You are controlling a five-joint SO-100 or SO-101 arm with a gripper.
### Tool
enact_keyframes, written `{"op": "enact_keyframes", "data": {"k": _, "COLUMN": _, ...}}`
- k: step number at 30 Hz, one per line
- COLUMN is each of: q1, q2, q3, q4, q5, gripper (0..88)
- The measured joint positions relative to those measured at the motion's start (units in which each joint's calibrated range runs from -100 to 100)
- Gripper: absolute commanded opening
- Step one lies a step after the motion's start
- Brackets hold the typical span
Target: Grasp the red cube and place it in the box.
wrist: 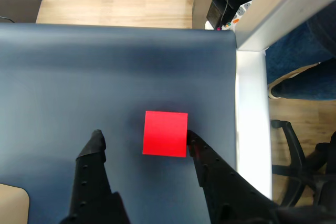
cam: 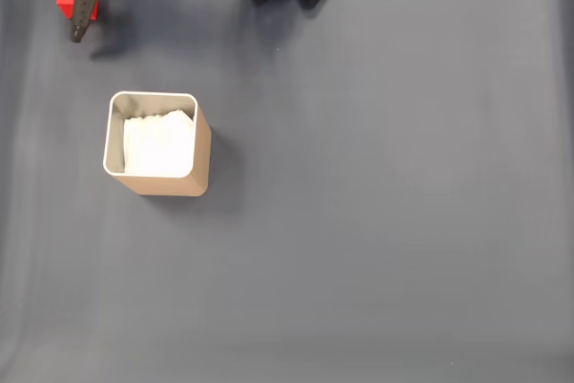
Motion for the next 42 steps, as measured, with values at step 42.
{"op": "enact_keyframes", "data": {"k": 42, "q1": -0.1, "q2": 1.1, "q3": -0.6, "q4": 1.2, "q5": 0.0, "gripper": 7.2}}
